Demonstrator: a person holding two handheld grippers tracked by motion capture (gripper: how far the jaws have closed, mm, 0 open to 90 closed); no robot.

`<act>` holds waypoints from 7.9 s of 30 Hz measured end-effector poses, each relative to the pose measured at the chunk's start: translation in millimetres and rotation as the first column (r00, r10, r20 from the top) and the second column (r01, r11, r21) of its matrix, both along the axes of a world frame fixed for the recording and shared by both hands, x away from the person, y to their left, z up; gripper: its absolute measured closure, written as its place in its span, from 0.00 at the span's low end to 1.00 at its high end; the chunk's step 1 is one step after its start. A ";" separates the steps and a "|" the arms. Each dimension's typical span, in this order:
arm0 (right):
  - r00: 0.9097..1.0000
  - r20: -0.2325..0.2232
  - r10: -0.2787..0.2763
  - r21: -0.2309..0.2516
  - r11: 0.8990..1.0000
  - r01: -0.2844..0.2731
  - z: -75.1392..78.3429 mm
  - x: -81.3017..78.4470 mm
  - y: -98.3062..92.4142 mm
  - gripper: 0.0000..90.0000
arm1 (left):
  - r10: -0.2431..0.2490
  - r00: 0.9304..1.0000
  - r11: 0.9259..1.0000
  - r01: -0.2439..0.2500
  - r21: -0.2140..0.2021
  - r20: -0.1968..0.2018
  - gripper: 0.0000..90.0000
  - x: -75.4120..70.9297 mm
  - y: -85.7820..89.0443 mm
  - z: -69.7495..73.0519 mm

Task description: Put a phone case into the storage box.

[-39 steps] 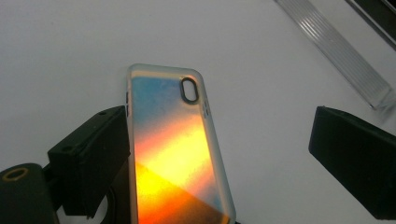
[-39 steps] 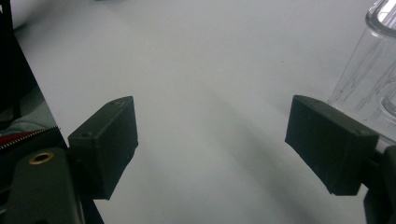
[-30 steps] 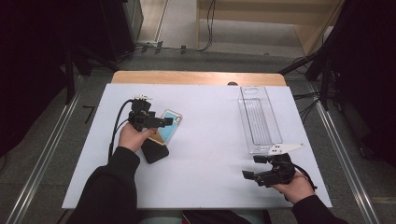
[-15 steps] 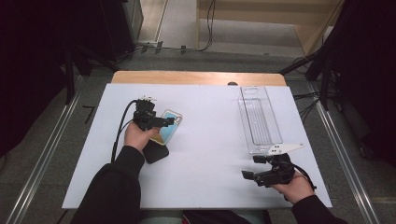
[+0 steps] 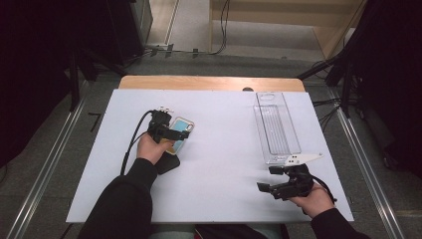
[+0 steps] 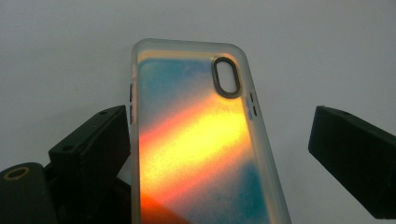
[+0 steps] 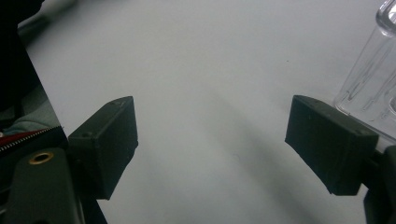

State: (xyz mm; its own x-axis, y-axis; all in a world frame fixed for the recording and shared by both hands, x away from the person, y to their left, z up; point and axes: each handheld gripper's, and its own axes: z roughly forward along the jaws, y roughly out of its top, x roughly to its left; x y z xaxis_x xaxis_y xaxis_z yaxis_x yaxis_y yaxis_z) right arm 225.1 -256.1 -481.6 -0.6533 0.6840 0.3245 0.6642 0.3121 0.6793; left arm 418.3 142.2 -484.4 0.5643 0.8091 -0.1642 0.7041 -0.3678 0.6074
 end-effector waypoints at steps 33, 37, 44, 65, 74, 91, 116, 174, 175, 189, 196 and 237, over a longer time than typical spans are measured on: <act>1.000 0.000 0.003 0.005 1.000 -0.003 0.7 -0.4 0.4 0.17 | 0.016 0.996 0.991 -0.028 0.130 0.093 0.18 -10.7 -8.4 -15.0; 1.000 -0.004 0.009 0.007 1.000 -0.009 0.7 -0.8 2.2 0.17 | 0.033 0.996 0.992 -0.042 0.117 0.081 0.18 -9.8 -8.4 -13.9; 1.000 -0.003 0.005 0.010 1.000 -0.005 0.7 -0.3 1.2 0.17 | 0.047 0.997 0.993 -0.053 0.107 0.060 0.18 -8.2 -8.0 -9.9; 1.000 0.006 0.004 0.010 1.000 -0.004 1.7 -1.0 0.5 0.17 | -0.050 0.997 0.999 0.051 -0.012 0.052 0.18 -25.1 -13.9 33.5; 1.000 0.006 0.002 0.011 1.000 -0.002 2.1 -1.2 0.5 0.17 | -0.129 0.991 0.989 0.131 -0.066 0.037 0.18 -35.5 -18.3 40.0; 1.000 0.001 -0.021 0.034 0.999 0.021 5.7 -1.5 0.8 0.17 | -0.213 0.976 0.965 0.216 -0.147 0.034 0.18 -80.2 -36.1 39.6; 0.998 -0.006 -0.062 0.064 0.996 0.062 19.1 3.6 11.9 0.17 | -0.103 0.982 0.980 0.128 -0.155 0.158 0.18 -134.5 -55.8 26.8; 0.991 -0.048 -0.122 0.261 0.957 0.131 53.6 61.2 88.2 0.26 | 0.101 0.903 0.948 0.039 -0.315 0.417 0.18 -167.5 -66.9 3.6; 0.991 -0.055 -0.120 0.265 0.956 0.130 52.9 63.1 89.5 0.28 | 0.104 0.903 0.948 0.037 -0.317 0.417 0.18 -167.9 -66.8 4.0; 0.974 -0.191 -0.123 0.340 0.922 0.183 49.4 82.4 100.1 0.63 | 0.114 0.900 0.940 0.040 -0.339 0.421 0.18 -175.2 -67.8 9.3; 0.970 -0.213 -0.114 0.350 0.918 0.184 51.5 83.7 99.3 0.85 | 0.103 0.898 0.945 0.046 -0.323 0.427 0.18 -177.9 -68.1 8.1; 0.989 0.004 -0.150 0.168 0.975 0.147 70.7 74.7 78.6 0.86 | -0.146 0.988 0.971 0.154 -0.183 0.055 0.15 -151.2 -55.0 44.3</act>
State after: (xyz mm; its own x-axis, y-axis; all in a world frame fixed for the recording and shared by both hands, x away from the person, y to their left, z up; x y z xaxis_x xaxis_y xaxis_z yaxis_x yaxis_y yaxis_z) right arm 299.8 -177.5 -410.9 -0.5546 0.7112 0.4320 0.6827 0.0920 0.7249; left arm 267.0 87.2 -440.1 0.6860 0.6723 -0.2782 0.6230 -0.3452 0.7019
